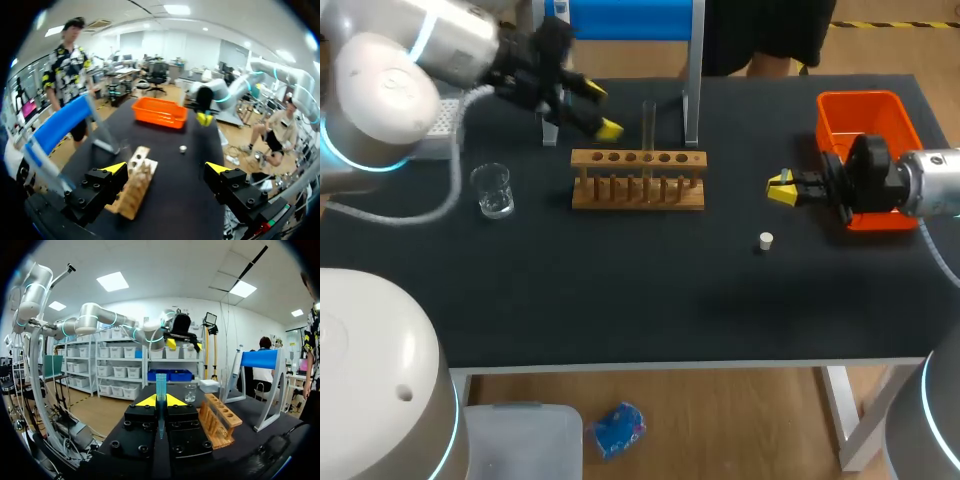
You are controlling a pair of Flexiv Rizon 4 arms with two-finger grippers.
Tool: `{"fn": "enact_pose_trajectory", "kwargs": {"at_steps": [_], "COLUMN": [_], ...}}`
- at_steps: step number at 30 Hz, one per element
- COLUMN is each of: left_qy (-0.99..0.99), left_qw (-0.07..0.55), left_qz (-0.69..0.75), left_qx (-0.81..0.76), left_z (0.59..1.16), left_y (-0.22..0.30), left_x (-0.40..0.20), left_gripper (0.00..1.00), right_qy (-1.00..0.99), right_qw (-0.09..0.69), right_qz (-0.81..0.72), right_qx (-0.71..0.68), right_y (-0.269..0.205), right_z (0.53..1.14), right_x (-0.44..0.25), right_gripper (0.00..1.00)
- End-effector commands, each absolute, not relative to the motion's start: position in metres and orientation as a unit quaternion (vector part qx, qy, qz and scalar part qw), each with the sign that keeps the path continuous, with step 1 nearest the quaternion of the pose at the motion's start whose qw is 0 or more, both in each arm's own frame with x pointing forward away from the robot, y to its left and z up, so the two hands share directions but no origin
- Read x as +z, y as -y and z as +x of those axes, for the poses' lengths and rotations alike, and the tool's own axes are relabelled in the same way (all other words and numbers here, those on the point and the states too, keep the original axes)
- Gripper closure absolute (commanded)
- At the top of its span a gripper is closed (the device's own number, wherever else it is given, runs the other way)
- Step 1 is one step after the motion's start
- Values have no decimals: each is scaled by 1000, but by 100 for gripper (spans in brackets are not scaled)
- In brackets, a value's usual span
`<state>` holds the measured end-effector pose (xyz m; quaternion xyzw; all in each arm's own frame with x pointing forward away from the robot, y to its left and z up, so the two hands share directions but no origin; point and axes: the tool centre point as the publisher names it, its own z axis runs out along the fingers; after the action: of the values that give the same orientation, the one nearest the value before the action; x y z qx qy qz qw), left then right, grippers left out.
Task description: Invert the test tube, pick up the pipette, mount the tip to pipette, aspirate from beaker and dispense into the tube, eject the tip, return the pipette, and cap with the stopper.
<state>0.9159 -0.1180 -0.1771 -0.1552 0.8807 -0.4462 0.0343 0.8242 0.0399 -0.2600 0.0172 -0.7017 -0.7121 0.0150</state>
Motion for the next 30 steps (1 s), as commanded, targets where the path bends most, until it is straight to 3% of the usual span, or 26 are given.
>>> {"fn": "enact_pose_trajectory", "kwargs": {"at_steps": [1, 8, 22, 30], "left_qy": [-860, -842, -842, -798], "left_qw": [98, 128, 128, 194], "left_qz": [-242, -311, -311, -420], "left_qx": [-438, -421, -421, -386], "left_z": [943, 991, 991, 1022], "left_y": [50, -11, -11, 32], "left_x": [-160, -150, -150, -177], "left_gripper": [0, 0, 0, 0], "right_qy": [702, 702, 702, 702], "right_qw": [15, 15, 15, 15], "right_qz": [18, 18, 18, 18], "right_qx": [-712, -712, -712, -712], "right_y": [-40, -40, -40, -40], "right_z": [824, 824, 824, 824], "right_x": [-260, -260, -260, -260], "right_gripper": [100, 100, 100, 100]}}
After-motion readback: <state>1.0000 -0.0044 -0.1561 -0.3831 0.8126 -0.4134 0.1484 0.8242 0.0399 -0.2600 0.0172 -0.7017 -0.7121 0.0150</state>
